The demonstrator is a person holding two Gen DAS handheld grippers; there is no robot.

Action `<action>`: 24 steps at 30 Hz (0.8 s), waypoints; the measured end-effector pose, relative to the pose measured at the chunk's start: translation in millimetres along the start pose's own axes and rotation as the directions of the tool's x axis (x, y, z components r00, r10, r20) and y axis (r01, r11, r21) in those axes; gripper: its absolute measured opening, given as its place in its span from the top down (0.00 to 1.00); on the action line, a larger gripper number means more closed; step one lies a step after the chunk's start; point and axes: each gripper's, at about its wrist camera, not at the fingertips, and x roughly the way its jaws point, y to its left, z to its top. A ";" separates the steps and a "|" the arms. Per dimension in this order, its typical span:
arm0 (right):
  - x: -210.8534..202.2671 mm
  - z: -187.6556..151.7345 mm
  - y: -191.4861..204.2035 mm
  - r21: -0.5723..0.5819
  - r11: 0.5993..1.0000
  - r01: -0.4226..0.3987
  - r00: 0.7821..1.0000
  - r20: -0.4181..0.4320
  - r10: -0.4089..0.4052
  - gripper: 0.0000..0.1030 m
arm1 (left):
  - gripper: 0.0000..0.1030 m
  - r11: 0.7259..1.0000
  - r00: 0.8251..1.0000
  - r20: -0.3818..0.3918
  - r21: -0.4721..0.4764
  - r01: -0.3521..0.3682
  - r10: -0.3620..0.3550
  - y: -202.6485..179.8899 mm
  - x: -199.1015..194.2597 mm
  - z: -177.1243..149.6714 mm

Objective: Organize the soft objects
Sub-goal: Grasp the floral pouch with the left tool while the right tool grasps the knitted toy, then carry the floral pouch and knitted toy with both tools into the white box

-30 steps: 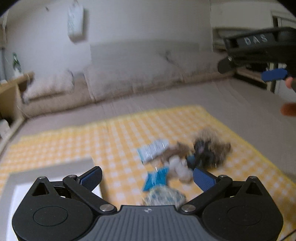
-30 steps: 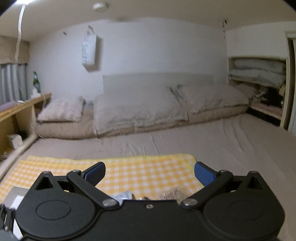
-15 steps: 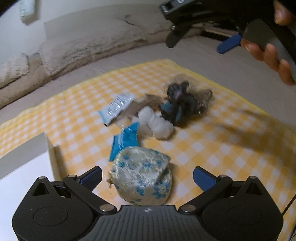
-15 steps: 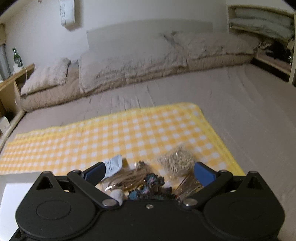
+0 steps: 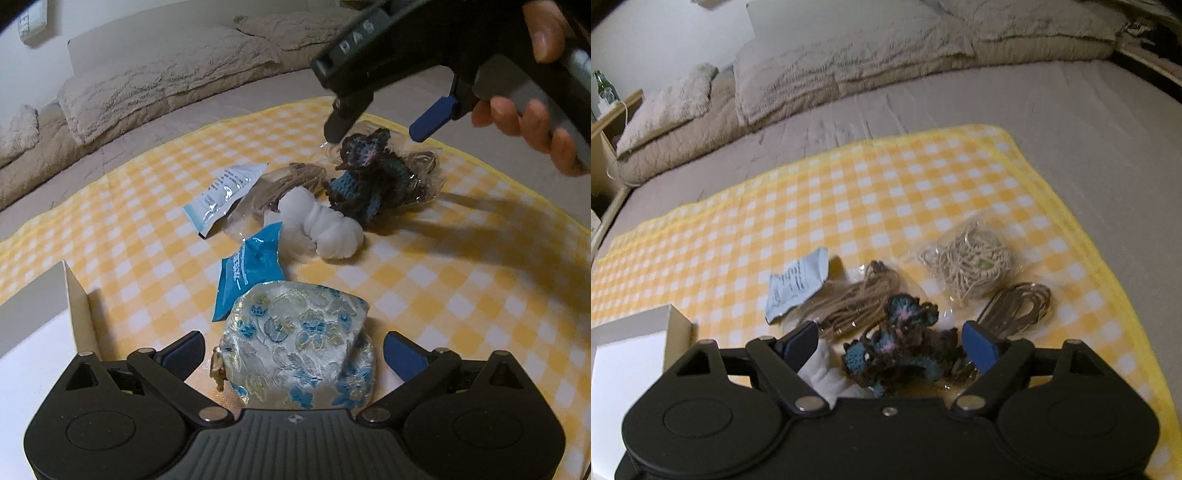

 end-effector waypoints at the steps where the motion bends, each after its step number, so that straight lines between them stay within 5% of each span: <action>1: 4.2 0.1 0.1 -0.008 1.000 0.001 1.000 -0.007 -0.001 0.18 | 0.08 1.000 1.000 -0.007 -0.007 0.007 -0.007 0.7 1.0 0.5; 9: 27.8 -10.1 9.1 -0.145 0.989 0.019 0.998 -0.057 -0.028 0.26 | 0.30 0.995 0.997 -0.060 -0.090 0.049 -0.054 12.2 5.3 4.8; 19: 29.8 -16.5 7.9 -0.192 0.981 0.003 0.996 -0.091 -0.021 0.63 | 0.41 0.980 0.992 -0.073 -0.183 0.084 -0.099 22.0 -2.3 9.6; 21: 26.6 -16.2 6.9 -0.192 0.981 -0.008 0.996 -0.094 -0.011 0.81 | 0.41 0.976 0.993 -0.063 -0.199 0.088 -0.103 24.0 -6.8 11.4; 24: 18.7 -17.4 4.1 -0.182 0.983 -0.019 0.995 -0.099 0.001 0.81 | 0.41 0.975 0.994 -0.044 -0.206 0.087 -0.099 23.7 -14.3 14.3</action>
